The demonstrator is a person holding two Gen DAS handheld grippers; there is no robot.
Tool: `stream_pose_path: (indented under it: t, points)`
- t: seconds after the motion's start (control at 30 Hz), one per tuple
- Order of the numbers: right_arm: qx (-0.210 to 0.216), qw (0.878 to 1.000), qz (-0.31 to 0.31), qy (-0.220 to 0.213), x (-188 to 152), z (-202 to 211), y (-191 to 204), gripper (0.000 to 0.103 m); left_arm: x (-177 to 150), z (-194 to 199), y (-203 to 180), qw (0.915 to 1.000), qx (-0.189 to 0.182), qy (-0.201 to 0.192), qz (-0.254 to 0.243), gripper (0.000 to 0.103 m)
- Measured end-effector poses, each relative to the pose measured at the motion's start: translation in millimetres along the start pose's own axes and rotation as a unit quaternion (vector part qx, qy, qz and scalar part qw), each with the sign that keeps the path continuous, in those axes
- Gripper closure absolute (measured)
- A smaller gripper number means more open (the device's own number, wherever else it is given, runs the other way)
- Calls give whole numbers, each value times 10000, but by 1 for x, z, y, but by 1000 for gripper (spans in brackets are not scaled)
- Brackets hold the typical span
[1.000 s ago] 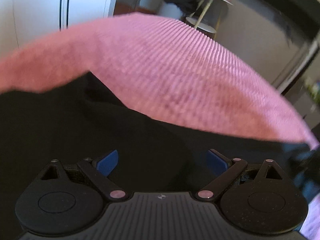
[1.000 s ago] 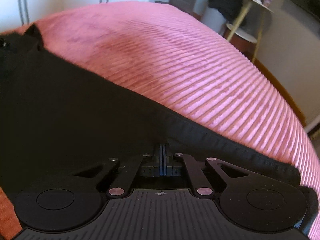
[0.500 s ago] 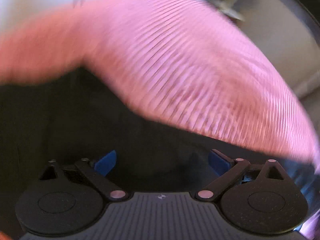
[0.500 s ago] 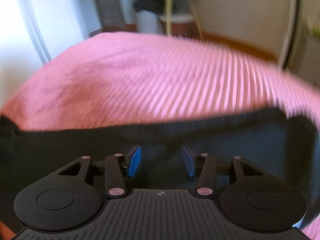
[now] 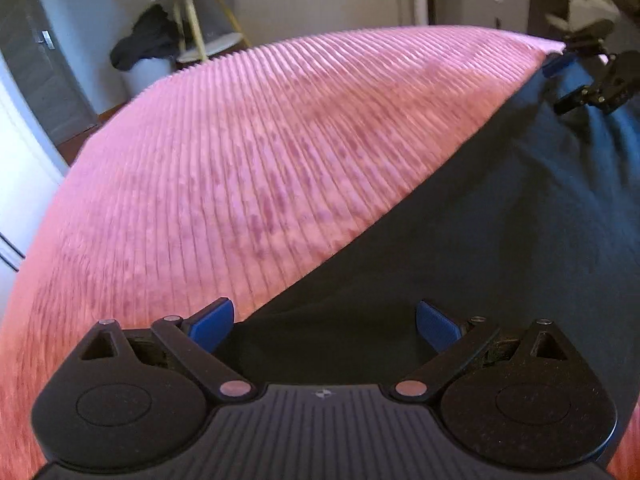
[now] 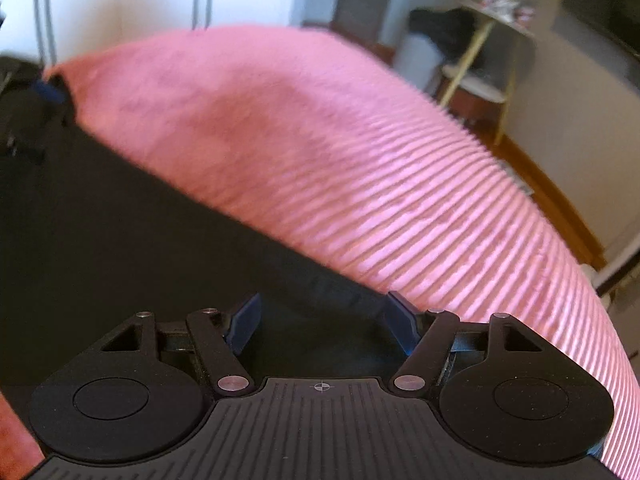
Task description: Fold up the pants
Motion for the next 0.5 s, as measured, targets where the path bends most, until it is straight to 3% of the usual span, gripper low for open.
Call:
stream_pose_path:
  t: [0.13, 0.17, 0.2, 0.27, 0.33, 0.43, 0.5]
  points:
    - [252, 9992, 4, 301, -2, -13, 2, 31, -1, -15, 4, 9992, -271, 85, 279, 5]
    - [362, 9988, -64, 324, -1, -12, 2, 43, -1, -15, 4, 9987, -302, 52, 415, 9]
    - [410, 9988, -28, 283, -2, -9, 5, 53, -1, -14, 4, 9980, -348, -34, 520, 17]
    - [160, 9993, 278, 181, -4, -4, 18, 83, -5, -11, 1, 9970, -310, -188, 679, 27]
    - [-49, 9992, 379, 110, -4, -3, 28, 95, -8, -10, -3, 9958, -214, -307, 839, 40]
    - [-269, 9993, 255, 27, -2, -1, 36, 99, -8, -6, -7, 9941, -111, -406, 998, 59]
    - [-378, 9992, 142, -54, -1, 1, 35, 99, -5, -5, -9, 9940, -57, -405, 1013, 78]
Point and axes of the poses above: each gripper's, at about its wrist camera, not at the fingertips, and z roughly against the way its jaws point, y to its left, x to its top, the point moved 4 cm from there along -z, roughly the way its jaws point, and after that the axes turned 8 degrees about y, right-handed, at the moved point
